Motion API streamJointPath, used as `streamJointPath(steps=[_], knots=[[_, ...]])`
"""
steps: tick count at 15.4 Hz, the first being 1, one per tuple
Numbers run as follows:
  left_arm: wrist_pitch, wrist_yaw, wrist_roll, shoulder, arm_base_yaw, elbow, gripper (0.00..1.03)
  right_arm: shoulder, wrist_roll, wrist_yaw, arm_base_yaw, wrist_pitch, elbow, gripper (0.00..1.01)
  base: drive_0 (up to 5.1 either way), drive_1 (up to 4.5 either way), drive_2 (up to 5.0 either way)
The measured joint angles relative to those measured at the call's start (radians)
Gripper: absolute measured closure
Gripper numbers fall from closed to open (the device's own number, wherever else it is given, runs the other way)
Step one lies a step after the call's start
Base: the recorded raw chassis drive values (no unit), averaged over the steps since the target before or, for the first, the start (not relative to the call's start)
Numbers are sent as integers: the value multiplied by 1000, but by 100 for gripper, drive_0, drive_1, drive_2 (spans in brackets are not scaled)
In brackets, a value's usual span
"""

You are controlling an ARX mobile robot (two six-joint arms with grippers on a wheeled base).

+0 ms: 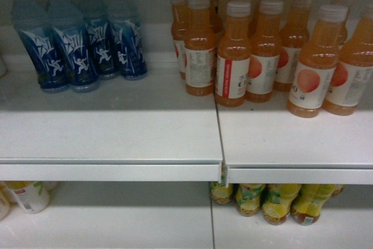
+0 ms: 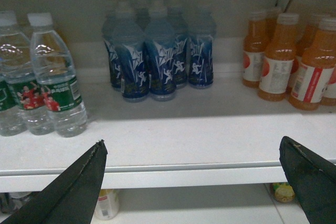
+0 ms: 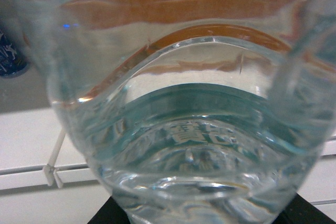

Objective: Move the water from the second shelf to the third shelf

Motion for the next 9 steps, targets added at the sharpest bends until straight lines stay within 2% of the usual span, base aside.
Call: streamJointPath(steps=[9], knots=[[2,0,0,0,0,0,5,0,0,-2,0,3,0,62,-505,241,241]])
